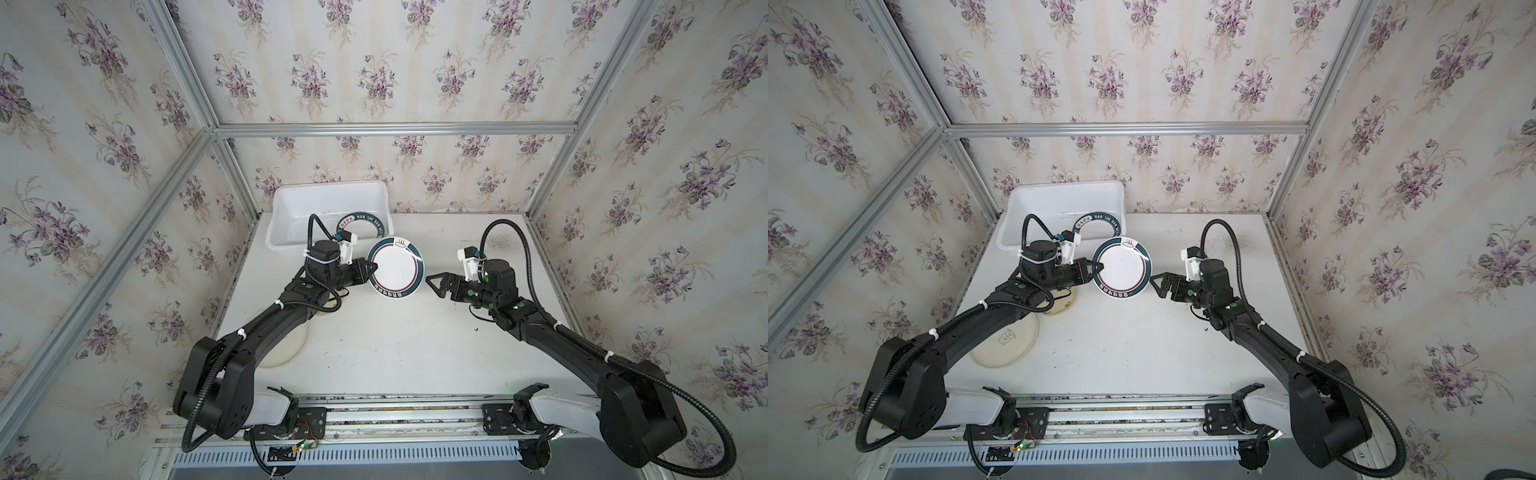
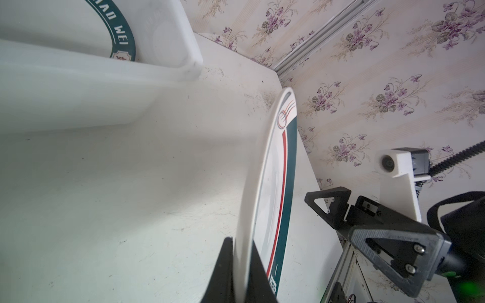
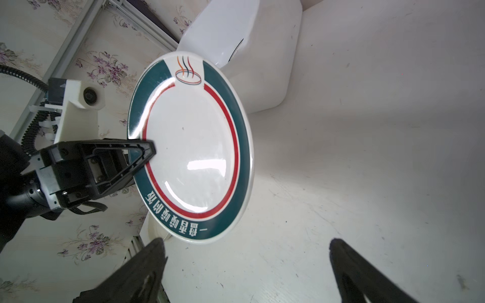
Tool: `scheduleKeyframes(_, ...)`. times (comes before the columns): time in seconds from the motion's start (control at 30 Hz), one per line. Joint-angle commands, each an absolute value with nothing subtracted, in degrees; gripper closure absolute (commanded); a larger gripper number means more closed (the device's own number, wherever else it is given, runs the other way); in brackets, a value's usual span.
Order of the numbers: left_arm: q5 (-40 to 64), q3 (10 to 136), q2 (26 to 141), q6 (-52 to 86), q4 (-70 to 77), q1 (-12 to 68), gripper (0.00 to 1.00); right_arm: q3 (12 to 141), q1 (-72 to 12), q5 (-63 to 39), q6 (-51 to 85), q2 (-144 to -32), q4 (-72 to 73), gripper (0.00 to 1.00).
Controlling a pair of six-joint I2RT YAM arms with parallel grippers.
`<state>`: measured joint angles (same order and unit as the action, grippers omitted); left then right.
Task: Place the plates into the plastic bin on the countertop
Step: Place the plate in the plastic bin.
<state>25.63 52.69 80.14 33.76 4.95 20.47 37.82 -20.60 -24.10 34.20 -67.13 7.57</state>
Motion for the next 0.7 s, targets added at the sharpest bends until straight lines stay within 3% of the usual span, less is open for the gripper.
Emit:
scheduleKeyframes(0.0,25.7,56.47,81.39,34.03,5.67,19.88,1.0,38.07,-20.51,-17.0,31.38,-63.98,4.79,0.01)
scheduleKeyframes(0.27,21.64,71.31,89.55,33.0,3.63,16.04,1.0,39.07,-20.44,-8.99,26.52,-58.62,-0.5,0.01)
scheduleKeyframes(0.67,24.09,100.07,115.11,36.55,-0.75,6.75,1.0,43.0,-19.91,-7.26,24.39,-61.41,-3.17,0.01)
